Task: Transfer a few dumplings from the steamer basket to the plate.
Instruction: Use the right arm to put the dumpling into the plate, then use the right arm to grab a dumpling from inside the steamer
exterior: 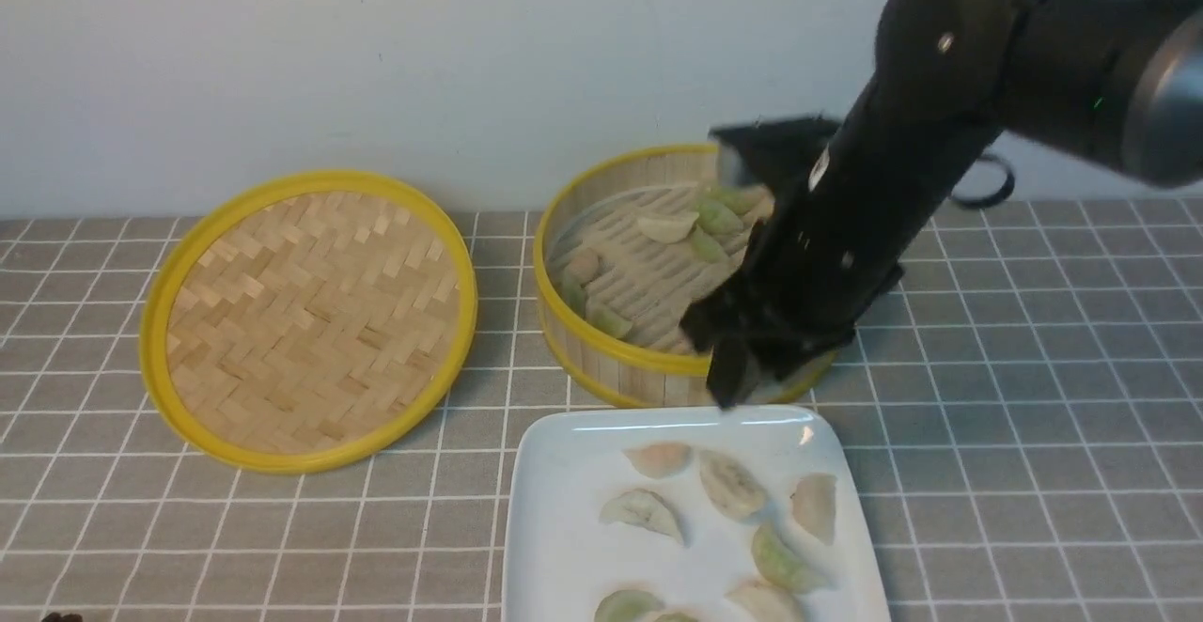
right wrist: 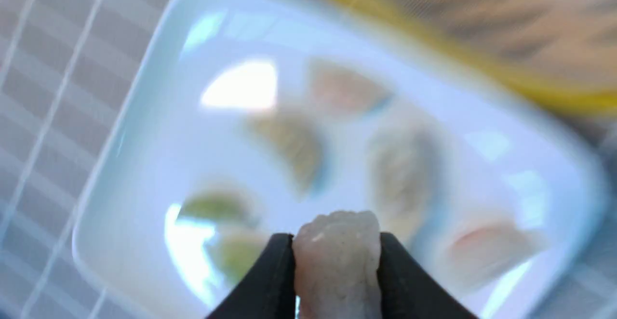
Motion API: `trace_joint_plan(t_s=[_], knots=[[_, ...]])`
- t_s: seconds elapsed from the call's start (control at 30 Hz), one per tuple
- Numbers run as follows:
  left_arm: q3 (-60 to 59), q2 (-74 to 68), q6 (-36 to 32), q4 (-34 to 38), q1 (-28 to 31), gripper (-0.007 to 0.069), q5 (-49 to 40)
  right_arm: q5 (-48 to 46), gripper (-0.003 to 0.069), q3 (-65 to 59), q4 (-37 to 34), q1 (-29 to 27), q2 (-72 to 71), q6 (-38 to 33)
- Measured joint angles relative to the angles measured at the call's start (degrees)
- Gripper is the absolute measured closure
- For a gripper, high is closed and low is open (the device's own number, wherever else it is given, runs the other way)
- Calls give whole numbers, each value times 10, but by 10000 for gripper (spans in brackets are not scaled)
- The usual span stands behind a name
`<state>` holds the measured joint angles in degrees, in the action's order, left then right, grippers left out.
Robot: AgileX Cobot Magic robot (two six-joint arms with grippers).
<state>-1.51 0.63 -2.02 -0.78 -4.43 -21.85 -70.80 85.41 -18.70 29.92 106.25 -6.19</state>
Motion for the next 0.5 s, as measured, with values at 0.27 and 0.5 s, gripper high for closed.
trace_joint_plan(t_s=[0.27,0.5], knots=[[0,0,0,0,0,629,0,24,311,-35,17,60,39,-4],[0,0,0,0,0,629,0,20,109,23,52,55,44,-3]])
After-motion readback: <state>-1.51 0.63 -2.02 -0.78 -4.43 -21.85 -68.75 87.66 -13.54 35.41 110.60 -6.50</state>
